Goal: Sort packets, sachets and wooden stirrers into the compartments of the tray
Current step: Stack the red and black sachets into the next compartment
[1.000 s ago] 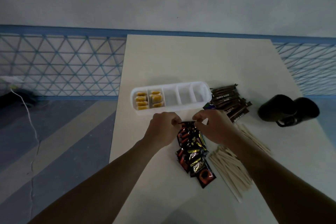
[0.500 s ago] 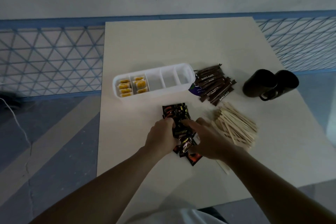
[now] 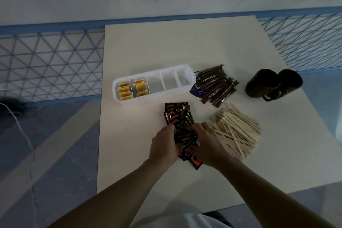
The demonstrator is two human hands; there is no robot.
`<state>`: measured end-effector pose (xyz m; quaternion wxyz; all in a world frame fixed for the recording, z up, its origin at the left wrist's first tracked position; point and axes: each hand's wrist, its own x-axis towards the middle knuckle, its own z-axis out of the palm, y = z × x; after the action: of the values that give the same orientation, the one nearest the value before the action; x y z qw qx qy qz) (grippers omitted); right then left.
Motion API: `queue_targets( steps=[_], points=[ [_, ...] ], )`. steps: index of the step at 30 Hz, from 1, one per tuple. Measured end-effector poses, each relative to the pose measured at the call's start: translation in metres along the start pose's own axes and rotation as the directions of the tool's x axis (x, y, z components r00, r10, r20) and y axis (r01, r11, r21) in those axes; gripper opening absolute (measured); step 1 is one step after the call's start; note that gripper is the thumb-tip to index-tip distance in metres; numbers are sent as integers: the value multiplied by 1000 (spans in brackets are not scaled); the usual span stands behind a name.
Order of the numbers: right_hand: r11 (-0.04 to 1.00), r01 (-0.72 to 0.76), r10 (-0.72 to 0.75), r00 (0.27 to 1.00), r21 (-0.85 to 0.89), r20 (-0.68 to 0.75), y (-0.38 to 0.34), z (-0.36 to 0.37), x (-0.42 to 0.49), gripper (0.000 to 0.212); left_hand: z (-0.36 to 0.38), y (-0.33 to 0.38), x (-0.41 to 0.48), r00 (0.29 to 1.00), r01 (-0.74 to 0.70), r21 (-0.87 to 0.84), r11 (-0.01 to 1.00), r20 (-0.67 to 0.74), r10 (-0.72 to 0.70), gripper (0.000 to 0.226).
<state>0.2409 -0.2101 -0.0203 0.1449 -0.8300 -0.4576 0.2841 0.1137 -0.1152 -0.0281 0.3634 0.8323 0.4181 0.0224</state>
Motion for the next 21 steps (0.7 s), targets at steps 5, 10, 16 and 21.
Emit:
queue_targets(
  steps=[5,10,16,21],
  points=[
    [998,2,0,999,63,-35,-2,8,0,45,1,2,-2,1000,16,-23,1000,-25,-16,34],
    [996,89,-87,992,27,-93,4,16,-3,22,2,1,0,998,61,-55,997,-13,-62,28],
    [990,25,-14,996,138,-86,2,10,-1,14,2,-2,1,997,69,-107,992,-18,-72,14],
    [968,-75,80,997,240,-13,3,6,5,16,-4,3,-1,998,59,-172,983,-20,-64,12]
  ],
)
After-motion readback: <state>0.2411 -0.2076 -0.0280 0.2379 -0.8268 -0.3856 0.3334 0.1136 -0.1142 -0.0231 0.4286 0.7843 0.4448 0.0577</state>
